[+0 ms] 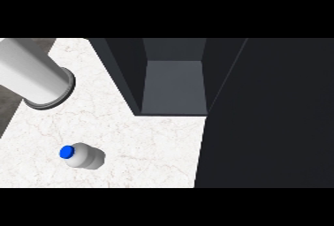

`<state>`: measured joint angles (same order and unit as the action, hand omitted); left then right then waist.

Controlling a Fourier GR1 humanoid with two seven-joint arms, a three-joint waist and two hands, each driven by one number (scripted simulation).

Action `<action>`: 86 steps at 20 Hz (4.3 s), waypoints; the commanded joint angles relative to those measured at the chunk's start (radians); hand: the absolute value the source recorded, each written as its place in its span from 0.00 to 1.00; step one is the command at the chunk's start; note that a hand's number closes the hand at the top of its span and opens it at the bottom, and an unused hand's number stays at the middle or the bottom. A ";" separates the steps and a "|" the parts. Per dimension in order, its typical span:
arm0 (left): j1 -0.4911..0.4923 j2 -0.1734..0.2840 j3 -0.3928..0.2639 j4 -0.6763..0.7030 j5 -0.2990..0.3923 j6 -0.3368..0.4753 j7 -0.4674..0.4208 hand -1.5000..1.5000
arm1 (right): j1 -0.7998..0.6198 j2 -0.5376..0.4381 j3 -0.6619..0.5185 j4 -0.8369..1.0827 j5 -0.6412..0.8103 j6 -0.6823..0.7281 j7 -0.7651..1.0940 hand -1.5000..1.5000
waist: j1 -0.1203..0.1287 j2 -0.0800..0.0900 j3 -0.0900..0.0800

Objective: Pick up the bottled water, place it into the cabinet and close the cabinet

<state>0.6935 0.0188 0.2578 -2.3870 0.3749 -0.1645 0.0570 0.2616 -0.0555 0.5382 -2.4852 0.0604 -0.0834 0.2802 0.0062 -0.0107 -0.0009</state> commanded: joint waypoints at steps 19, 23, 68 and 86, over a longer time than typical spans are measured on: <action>-0.221 -0.018 -0.021 0.186 -0.123 0.049 -0.050 0.00 | -0.117 -0.095 0.082 -0.103 0.147 -0.112 0.126 0.00 | -0.012 0.008 0.000; -0.247 -0.006 0.023 0.257 -0.122 0.020 -0.086 0.00 | -0.088 -0.097 0.147 -0.100 0.197 -0.165 0.118 0.00 | -0.013 0.007 0.000; -0.649 0.023 -0.007 1.461 -0.294 0.079 -0.831 0.00 | -0.161 -0.190 0.254 -0.069 0.249 -0.330 0.122 0.00 | -0.015 0.009 -0.001; -0.727 0.011 -0.006 1.607 -0.211 -0.061 -0.956 1.00 | -0.107 -0.281 0.192 -0.066 0.130 -0.335 0.008 0.00 | -0.015 0.010 0.001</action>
<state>-0.0015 0.0347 0.2478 -0.8479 0.1547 -0.2053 -0.8572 0.0975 -0.2871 0.7557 -2.4423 0.1623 -0.4393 0.3073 -0.0074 -0.0021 -0.0005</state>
